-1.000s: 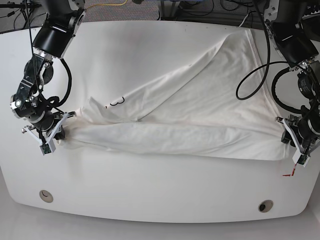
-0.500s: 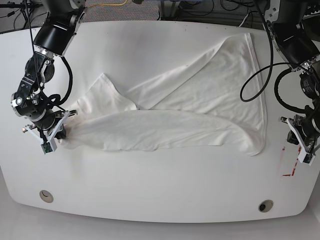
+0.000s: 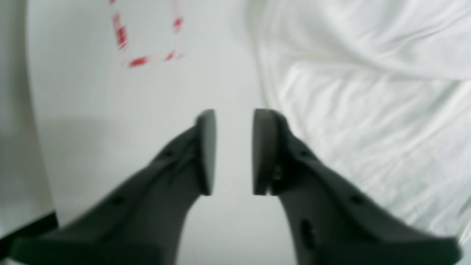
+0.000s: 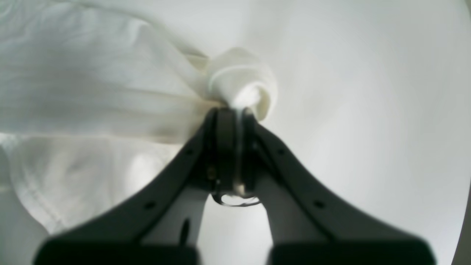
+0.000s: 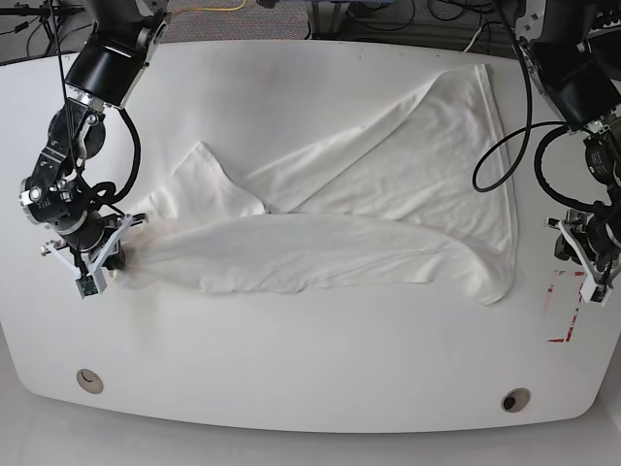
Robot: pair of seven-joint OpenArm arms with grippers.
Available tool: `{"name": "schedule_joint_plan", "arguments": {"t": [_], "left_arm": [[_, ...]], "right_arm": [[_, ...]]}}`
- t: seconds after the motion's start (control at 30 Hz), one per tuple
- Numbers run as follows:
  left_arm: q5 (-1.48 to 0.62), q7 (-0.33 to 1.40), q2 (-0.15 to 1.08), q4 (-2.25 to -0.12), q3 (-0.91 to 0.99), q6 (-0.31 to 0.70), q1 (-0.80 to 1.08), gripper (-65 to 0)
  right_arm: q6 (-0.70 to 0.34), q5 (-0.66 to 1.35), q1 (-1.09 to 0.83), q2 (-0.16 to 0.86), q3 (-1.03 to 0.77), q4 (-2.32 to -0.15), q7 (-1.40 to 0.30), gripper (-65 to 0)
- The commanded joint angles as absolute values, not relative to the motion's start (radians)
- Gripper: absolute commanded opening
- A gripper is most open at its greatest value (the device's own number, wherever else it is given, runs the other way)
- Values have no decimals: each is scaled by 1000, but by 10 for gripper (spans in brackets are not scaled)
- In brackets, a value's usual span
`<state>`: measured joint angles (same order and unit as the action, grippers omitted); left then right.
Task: Fold the T-shirt properly
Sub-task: 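Lay the stretched shirt down on the table with both grippers, then open the left gripper and move it inward over the shirt body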
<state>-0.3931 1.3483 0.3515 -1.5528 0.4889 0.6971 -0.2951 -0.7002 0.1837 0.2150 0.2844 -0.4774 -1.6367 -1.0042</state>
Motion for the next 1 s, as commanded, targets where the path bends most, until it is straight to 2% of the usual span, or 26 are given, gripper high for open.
{"name": "schedule_joint_plan", "arguments": {"t": [0.0,0.07,0.13,0.27,0.4,0.53,0.97], "left_arm": [[-400,1342,374,-1568,488,698,-315,-593],[-402,1336,370,-1565,487,698,-320,-607],[-395,1294,361,-1532,519,698,-321,-538],[-387,1201,346,-1498,509,698,-319,-314],[-383,1170,330,-1477,493,698,-309,-217],[-382,1169,302,-1465,454,698,-289,-194],[-378,1169,213,-1425,367,698,-273,-230]], "right_arm": [[-698,193,243,306,-485,-1670,-980,-634],[-698,190,245,305,-485,-1672,-979,-634],[-698,180,235,298,-475,-1659,-987,-634],[-698,176,234,295,-470,-1654,-988,-638],[-698,177,234,295,-471,-1657,-987,-640],[-698,183,237,299,-478,-1659,-985,-642],[-698,178,233,299,-476,-1658,-993,-644]]}}
